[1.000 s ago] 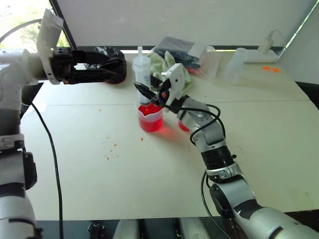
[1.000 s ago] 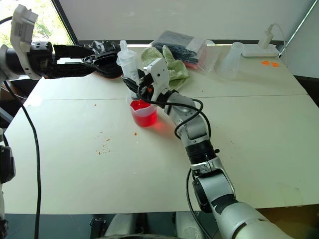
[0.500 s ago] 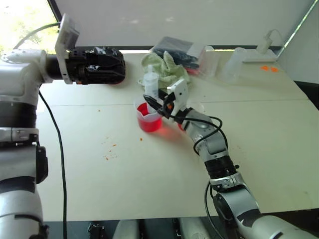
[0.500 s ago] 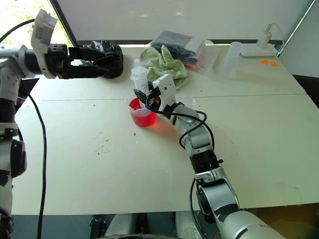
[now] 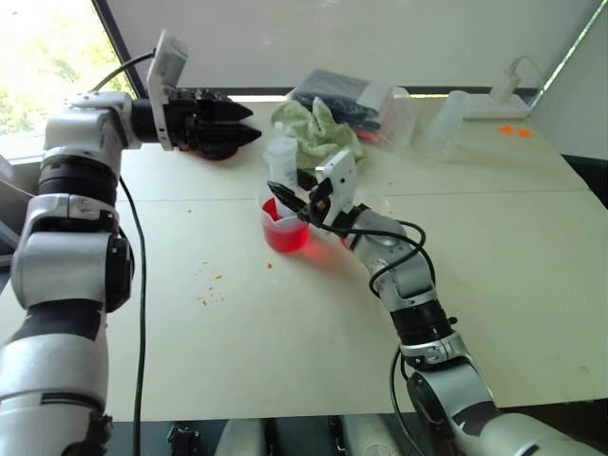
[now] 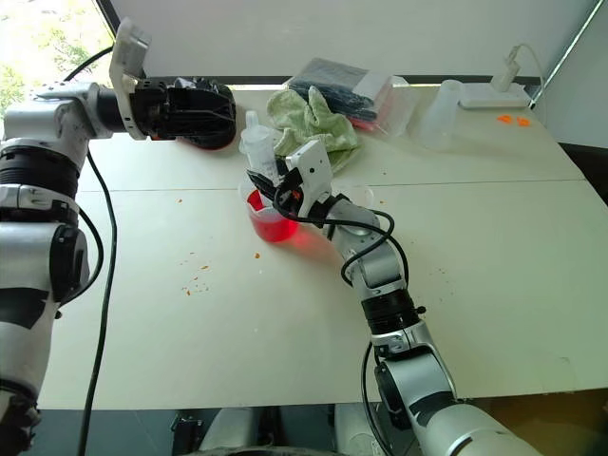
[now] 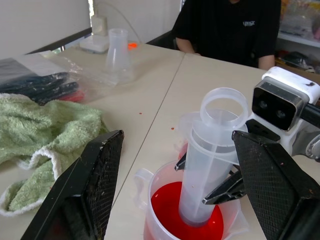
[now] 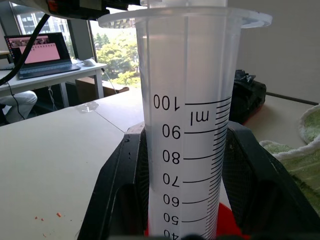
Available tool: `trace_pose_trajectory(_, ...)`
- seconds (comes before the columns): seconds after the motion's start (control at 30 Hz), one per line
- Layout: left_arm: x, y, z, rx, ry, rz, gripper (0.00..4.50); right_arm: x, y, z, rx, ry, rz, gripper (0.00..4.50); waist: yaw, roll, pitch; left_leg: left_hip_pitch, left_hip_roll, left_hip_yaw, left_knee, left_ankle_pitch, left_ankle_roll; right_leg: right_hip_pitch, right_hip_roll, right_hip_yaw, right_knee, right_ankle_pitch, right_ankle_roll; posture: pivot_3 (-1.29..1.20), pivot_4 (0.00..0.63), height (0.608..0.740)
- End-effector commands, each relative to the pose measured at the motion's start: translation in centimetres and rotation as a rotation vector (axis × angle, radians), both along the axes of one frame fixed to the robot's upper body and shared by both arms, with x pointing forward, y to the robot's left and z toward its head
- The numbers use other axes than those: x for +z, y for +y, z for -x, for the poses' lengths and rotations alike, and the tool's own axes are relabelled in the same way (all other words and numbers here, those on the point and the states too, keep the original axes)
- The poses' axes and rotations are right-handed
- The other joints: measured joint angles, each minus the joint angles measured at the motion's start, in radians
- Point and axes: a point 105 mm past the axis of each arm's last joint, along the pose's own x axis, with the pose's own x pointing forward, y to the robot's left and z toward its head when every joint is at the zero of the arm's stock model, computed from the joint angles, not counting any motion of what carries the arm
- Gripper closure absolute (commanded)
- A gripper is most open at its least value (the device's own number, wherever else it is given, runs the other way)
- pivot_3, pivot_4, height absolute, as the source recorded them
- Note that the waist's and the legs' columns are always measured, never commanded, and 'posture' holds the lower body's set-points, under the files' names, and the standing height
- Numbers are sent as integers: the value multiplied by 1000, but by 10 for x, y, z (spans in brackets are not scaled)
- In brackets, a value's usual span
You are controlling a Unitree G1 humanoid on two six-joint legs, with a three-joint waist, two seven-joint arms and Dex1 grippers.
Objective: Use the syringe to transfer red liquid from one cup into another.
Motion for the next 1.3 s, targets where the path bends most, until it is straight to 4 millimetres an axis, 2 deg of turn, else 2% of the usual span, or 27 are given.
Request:
trace_pose_trajectory(0.03,12,-2,0,-6,-47,10,869,18,3,11,40,-63,-28,3072,-1,0,0,0,0,0,0,0,0,0,0,0,0,0,0,0,150,711)
trace_pose_trajectory(0.2,6,-9,-2,-31,-30,6,869,18,4,13,52,-65,-22,3072,-1,0,0,0,0,0,0,0,0,0,0,0,0,0,0,0,150,711)
trace_pose_trajectory(0.9,14,-26,5,-125,-19,39,869,11,8,12,63,-54,13,3072,1,0,0,0,0,0,0,0,0,0,-1,0,0,0,0,0,150,711)
trace_pose_trajectory(1.23,-1,-42,4,-170,16,14,869,11,9,12,69,-62,22,3072,1,0,0,0,0,0,0,0,0,0,-1,0,1,0,0,0,150,711)
trace_pose_trajectory(1.3,-2,-43,4,-170,17,13,1427,11,10,11,68,-64,23,3072,0,0,0,0,0,0,0,0,0,0,-1,0,1,0,0,0,150,711)
